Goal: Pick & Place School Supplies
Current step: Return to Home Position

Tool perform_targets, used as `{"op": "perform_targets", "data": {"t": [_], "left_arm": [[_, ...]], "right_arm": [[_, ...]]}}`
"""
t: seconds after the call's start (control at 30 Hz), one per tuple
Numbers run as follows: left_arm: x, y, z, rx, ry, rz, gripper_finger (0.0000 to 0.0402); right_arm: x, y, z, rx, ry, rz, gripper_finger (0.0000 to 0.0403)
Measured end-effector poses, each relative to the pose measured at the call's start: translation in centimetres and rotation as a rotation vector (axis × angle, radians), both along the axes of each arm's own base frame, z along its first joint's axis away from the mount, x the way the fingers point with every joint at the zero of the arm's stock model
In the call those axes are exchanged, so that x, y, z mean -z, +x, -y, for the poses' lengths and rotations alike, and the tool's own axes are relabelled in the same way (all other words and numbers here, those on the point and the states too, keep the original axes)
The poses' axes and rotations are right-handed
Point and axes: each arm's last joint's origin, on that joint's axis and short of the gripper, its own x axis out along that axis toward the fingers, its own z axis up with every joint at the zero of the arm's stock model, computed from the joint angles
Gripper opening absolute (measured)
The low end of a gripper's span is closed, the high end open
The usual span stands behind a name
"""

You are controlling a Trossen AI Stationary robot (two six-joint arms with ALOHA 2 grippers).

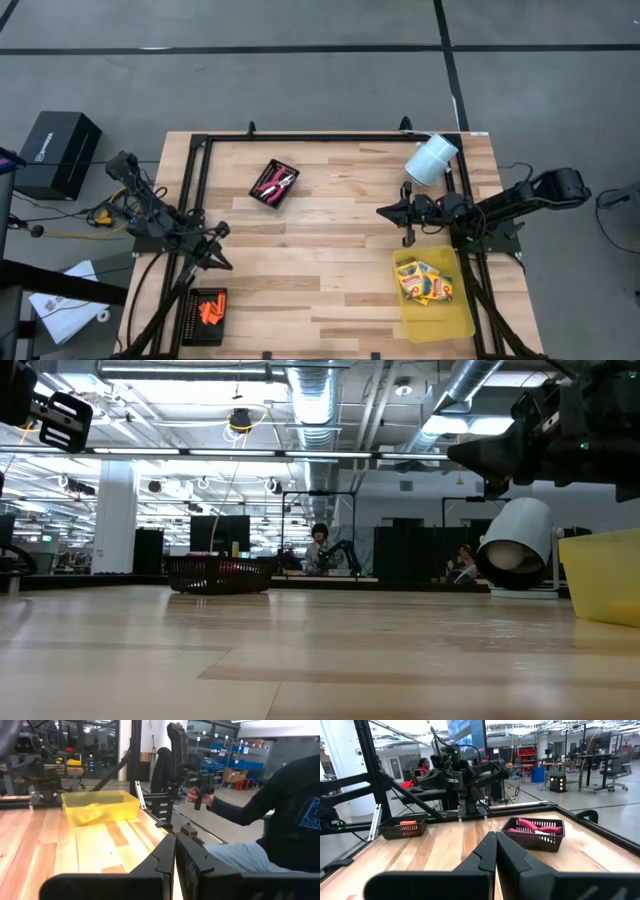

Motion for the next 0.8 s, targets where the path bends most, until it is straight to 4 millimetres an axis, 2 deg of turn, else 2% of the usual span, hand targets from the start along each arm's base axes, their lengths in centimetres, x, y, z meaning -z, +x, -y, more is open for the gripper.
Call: {"op": "perform_targets", "data": {"t": [0.47,0.57,0.8], "left_arm": [[-0.2,-0.1,-0.1,-0.003,-0.013,0.013,0.0008],[-0.4,-0.2,-0.2,-0.003,-0.034,0.033,0.0008],[-1.4,-0.4,-1.1,-0.052,-0.115,0.118,0.0008]], "right_arm": [[1.5,0.0,0.0,0.003,0.0,-0.152,0.0],[2.1,-0.3,0.0,0.001,-0.001,-0.245,0.0],[0.8,-1.9,0.0,0.002,-0.001,-0.237,0.0]]}}
